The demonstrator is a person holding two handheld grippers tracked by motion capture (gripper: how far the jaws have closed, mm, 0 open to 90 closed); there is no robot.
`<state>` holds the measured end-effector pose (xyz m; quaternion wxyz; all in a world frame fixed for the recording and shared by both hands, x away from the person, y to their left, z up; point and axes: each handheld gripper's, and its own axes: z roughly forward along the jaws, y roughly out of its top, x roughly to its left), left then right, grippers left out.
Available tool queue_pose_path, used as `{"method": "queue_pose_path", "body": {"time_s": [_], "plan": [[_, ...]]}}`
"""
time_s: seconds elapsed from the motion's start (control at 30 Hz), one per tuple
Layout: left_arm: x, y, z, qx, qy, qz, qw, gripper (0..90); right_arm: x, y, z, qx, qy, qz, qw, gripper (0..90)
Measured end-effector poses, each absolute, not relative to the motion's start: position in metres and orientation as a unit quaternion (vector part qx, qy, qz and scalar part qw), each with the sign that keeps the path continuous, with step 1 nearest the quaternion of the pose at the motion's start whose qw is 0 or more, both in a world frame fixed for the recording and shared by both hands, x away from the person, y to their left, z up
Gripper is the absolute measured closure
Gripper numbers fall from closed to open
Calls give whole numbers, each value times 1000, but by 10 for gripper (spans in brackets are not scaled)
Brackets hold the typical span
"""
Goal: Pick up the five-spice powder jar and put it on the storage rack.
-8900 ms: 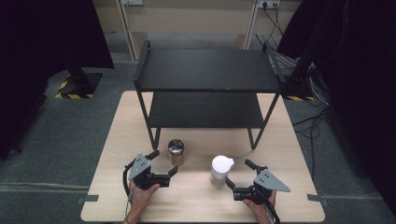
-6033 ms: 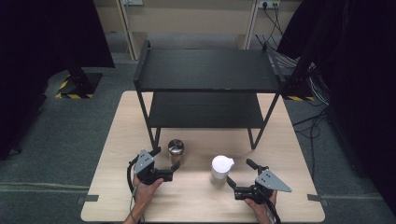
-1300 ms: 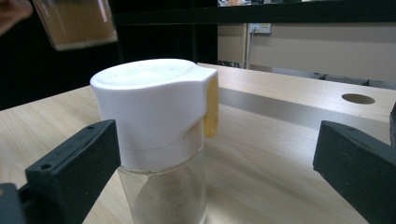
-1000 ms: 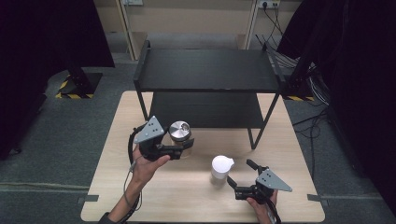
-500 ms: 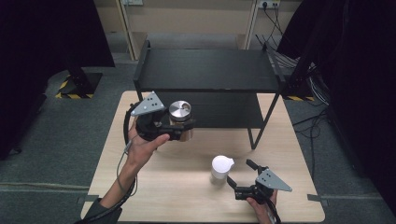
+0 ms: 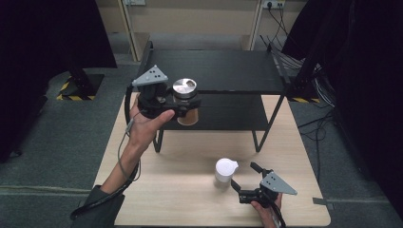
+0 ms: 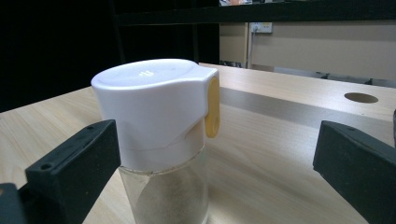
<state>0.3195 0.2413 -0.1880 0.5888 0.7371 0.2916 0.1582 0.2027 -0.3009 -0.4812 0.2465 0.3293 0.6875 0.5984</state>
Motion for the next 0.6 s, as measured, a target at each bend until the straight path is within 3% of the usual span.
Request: {"method": "queue_pose_path", "body": {"time_s": [0.6], "plan": [[335,218,-142,725,330,192,574,307,203,-301,-481,328,690,597,245,8]]}}
